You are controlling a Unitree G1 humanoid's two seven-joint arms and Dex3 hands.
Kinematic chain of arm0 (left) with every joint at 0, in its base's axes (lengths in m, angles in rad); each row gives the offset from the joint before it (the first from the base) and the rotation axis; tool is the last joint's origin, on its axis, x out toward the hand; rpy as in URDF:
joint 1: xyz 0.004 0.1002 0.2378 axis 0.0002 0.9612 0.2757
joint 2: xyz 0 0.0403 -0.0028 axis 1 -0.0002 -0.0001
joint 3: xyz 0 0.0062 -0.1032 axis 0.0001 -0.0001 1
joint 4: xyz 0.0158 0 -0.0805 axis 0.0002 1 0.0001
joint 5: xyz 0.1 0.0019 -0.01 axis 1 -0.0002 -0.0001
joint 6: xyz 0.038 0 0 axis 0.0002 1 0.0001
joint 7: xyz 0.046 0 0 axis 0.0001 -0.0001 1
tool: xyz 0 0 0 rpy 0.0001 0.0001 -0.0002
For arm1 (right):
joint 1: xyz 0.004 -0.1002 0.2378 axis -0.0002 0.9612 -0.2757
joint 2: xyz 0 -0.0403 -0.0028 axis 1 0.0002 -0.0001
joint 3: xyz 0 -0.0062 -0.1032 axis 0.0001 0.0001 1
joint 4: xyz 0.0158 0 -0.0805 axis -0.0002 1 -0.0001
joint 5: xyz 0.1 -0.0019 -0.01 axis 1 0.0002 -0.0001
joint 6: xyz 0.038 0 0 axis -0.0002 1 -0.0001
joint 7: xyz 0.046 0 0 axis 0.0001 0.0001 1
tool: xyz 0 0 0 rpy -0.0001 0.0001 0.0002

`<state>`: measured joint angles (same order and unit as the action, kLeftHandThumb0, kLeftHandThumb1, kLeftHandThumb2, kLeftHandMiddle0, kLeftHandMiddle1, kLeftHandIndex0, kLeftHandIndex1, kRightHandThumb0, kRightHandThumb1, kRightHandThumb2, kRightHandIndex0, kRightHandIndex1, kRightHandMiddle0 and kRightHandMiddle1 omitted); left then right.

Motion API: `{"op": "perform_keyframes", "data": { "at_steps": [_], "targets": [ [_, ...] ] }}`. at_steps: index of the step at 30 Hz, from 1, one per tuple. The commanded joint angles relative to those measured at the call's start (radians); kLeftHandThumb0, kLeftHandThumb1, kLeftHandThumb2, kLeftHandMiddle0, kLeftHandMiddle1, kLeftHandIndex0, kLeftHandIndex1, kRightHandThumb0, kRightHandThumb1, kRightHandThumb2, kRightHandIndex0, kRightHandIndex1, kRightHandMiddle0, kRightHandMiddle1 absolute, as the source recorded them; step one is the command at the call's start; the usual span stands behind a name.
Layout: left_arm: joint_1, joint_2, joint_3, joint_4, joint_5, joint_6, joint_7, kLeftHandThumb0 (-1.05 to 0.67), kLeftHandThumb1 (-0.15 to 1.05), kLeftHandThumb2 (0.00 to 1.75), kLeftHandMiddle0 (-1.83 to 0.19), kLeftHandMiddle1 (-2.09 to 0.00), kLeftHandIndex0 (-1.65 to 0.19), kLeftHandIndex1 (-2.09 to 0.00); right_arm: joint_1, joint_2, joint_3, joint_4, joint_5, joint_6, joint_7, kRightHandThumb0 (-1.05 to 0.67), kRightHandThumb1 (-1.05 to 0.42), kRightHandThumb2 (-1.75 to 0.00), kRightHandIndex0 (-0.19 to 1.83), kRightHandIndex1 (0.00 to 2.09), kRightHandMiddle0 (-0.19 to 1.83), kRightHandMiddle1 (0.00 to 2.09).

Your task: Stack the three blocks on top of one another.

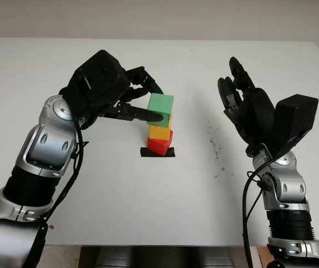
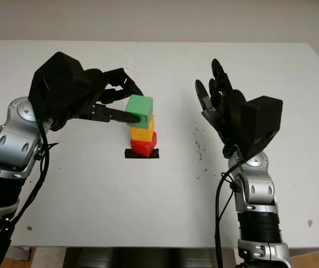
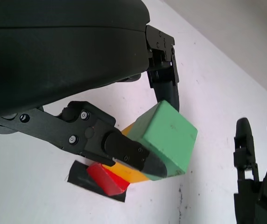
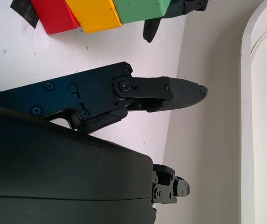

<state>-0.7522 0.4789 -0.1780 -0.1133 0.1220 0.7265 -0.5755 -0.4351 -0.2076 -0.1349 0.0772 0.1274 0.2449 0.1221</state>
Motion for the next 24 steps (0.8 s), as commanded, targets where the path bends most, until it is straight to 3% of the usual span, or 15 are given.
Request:
{"op": "perform_keyframes", "data": {
  "at_steps": [1,4,10,12,19,24],
  "targets": [
    [-0.013,0.018,0.0,-0.022,-0.008,0.011,-0.015,-0.5,1.0,0.05,-0.22,-0.07,-0.08,-0.99,0.006,0.006,-0.003,-0.016,0.006,-0.004,-0.001,-0.62,-1.05,-0.37,-0.09,0.05,-0.02,0.05],
    [-0.022,0.041,-0.013,-0.033,-0.01,0.036,-0.046,-0.54,1.0,0.06,-0.13,-0.03,-0.04,-0.83,0.006,0.007,-0.004,-0.013,0.007,-0.006,0.0,-0.62,-1.05,-0.38,-0.1,0.05,-0.02,0.05],
    [-0.036,0.075,-0.037,-0.049,-0.012,0.063,-0.092,-0.55,0.98,0.05,0.11,-0.04,-0.01,-0.24,0.003,0.008,-0.004,-0.006,0.006,-0.011,-0.001,-0.61,-1.05,-0.38,-0.09,0.05,-0.02,0.06],
    [-0.037,0.093,-0.05,-0.054,-0.01,0.045,-0.115,-0.58,0.97,0.05,0.17,-0.01,0.09,-0.11,0.003,0.007,-0.004,-0.001,0.005,-0.015,-0.001,-0.62,-1.05,-0.38,-0.09,0.06,-0.01,0.06],
    [-0.035,0.128,-0.058,-0.077,-0.017,0.023,-0.166,-0.71,0.91,0.04,0.19,0.0,0.19,0.0,0.003,0.009,-0.007,0.005,0.01,-0.02,0.003,-0.62,-1.05,-0.37,-0.08,0.06,-0.01,0.06],
    [-0.001,0.108,0.032,-0.136,-0.087,0.056,-0.145,-0.8,0.95,0.06,0.19,0.0,0.19,0.0,0.012,0.006,-0.001,0.012,0.02,-0.037,0.029,-0.62,-1.05,-0.41,-0.1,0.05,-0.05,0.04]
  ]
}}
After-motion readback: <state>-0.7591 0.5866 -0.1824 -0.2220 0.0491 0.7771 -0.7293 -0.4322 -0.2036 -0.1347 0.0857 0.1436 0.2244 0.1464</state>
